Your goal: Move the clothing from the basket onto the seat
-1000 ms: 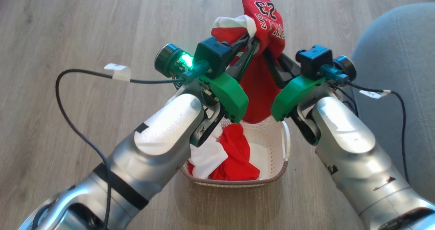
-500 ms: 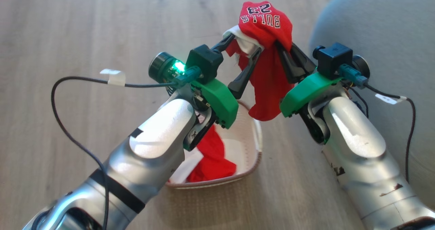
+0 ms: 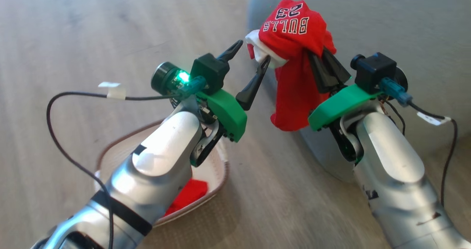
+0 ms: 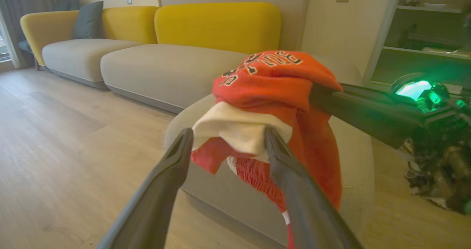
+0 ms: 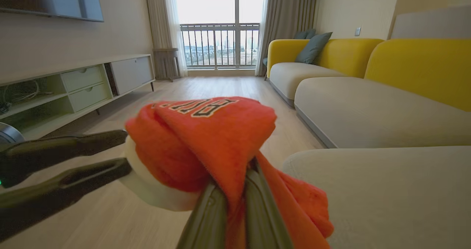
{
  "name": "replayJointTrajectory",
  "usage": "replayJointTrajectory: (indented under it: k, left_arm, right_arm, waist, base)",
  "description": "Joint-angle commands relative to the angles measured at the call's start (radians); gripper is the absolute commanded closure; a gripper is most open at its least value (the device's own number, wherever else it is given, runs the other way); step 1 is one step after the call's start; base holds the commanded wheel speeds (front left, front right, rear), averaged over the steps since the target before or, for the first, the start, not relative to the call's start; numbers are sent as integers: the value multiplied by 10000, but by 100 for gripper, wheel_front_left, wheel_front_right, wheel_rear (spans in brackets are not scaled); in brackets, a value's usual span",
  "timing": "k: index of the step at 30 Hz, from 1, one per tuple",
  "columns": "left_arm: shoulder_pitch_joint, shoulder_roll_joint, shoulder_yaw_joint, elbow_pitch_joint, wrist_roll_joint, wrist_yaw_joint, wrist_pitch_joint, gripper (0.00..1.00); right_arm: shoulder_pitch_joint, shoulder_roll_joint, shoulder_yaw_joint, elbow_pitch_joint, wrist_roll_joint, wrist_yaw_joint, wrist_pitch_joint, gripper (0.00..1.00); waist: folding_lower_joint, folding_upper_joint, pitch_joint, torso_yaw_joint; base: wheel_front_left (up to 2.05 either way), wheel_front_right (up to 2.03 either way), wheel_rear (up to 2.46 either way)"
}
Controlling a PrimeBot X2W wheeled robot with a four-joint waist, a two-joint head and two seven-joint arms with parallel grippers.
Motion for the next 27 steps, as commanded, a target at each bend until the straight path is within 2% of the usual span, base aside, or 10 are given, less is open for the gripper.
replayJointTrajectory:
  k: [1,4,10,16,27]
  left_arm:
    - [-160,181,446,-277,136,-18,-59,0]
    - [1,172,643,-344,216,-41,-59,0]
    - [131,117,780,-313,449,-273,-59,0]
    - [122,107,813,-231,703,-411,-59,0]
    - [-270,451,629,-257,1189,-546,-2,0]
  right_arm:
    - [60,175,55,-445,11,-2,-67,100]
    - [329,175,-129,-659,-92,-2,-67,100]
    - [969,146,-944,-1404,-340,-2,-67,100]
    - [866,-131,-1441,-1719,-598,-2,-67,100]
    - [-1371,-1199,-2872,-977,-1144,-2,-67,100]
  waist:
    - [-1,-1,-69,-905]
    - [-1,-1,-77,-1217]
    - [-1,-1,219,-1361]
    - [-1,-1,712,-1417]
    - [-1,-1,2278,-1403]
  base:
    - [0,0,0]
    - [0,0,0]
    - [0,0,0]
    - [0,0,0]
    - [0,0,0]
